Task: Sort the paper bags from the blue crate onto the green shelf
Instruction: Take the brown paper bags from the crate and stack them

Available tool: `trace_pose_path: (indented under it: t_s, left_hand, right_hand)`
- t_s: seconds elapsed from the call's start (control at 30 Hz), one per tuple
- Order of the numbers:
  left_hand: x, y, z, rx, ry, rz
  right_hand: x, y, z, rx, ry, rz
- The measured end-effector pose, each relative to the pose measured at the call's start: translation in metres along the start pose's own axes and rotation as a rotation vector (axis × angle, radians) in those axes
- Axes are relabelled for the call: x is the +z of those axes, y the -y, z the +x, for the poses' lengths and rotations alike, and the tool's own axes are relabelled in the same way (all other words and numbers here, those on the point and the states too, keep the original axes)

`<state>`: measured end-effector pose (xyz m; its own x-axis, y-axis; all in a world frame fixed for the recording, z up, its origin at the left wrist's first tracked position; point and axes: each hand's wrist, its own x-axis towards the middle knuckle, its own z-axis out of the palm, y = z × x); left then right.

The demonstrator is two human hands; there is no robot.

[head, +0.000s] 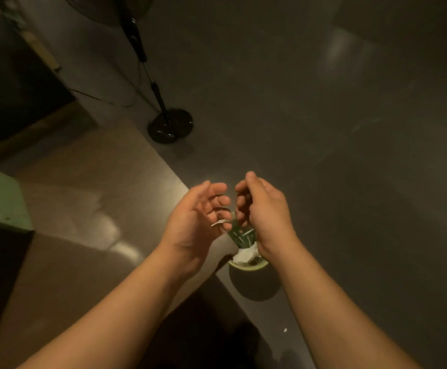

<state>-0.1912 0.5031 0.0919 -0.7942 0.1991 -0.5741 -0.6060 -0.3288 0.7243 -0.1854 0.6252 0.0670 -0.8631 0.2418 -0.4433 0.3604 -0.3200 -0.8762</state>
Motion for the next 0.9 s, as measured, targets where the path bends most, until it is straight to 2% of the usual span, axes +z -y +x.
trace_pose_path:
  t_s: [0.3, 0.43, 0.9]
  left_hand:
    - [-0.1, -0.1, -0.075, 0.196, -0.146, -0.103]
    - [-0.165, -0.133, -0.116, 0.283, -0.215, -0.133]
    - [-0.367, -0.186, -0.247, 0.359, -0.363, -0.121]
  right_hand:
    - [0.13, 0.039, -0.058, -0.056, 0.254, -0.074]
    - [0.199, 0.044, -0.09, -0.098, 0.322, -0.172]
    - [0.398, 0.008, -0.207, -0.103, 0.609, -0.342]
